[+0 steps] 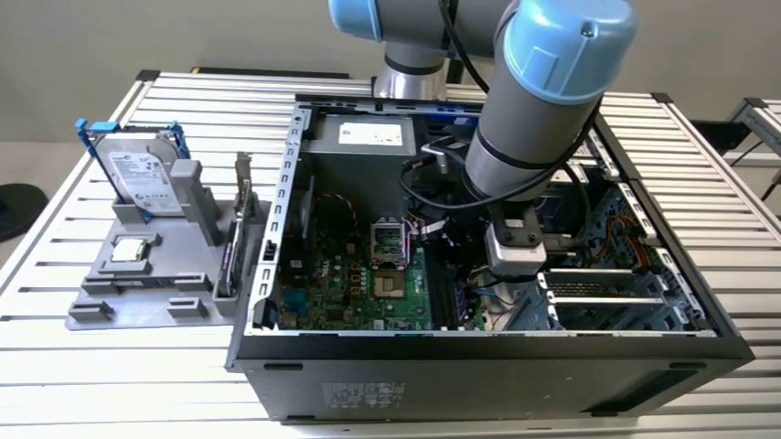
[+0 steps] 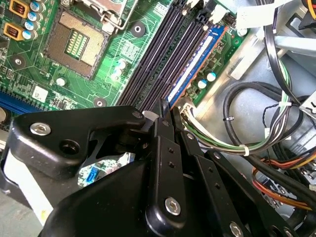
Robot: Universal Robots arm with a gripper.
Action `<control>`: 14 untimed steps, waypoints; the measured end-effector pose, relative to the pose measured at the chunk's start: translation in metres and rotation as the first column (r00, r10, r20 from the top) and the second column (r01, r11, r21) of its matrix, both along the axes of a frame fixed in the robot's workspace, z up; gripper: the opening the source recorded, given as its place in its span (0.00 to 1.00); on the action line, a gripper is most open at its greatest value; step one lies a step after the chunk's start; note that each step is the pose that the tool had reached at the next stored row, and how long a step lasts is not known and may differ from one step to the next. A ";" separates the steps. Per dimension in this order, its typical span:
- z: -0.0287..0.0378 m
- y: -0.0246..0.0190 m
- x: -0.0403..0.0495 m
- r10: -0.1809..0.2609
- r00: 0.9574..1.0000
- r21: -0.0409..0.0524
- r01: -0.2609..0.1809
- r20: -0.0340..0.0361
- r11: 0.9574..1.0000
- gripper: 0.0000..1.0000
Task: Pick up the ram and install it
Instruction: 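Insert the ram into the slot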
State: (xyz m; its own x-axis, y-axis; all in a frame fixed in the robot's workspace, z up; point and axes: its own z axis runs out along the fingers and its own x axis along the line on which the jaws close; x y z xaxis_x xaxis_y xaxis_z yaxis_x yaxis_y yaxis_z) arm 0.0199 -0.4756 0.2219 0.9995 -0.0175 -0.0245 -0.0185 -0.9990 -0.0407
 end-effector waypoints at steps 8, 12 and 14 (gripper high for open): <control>-0.0005 0.0000 -0.0002 0.001 1.000 0.000 -0.001 0.000 1.000 0.00; -0.0009 0.0000 -0.0012 0.005 1.000 0.000 -0.005 0.000 1.000 0.00; -0.0016 0.0000 -0.0013 0.008 1.000 0.001 -0.008 0.000 1.000 0.00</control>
State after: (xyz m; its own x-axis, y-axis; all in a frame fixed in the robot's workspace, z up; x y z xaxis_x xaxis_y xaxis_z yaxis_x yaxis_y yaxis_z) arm 0.0186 -0.4756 0.2203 0.9997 -0.0098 -0.0244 -0.0108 -0.9991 -0.0415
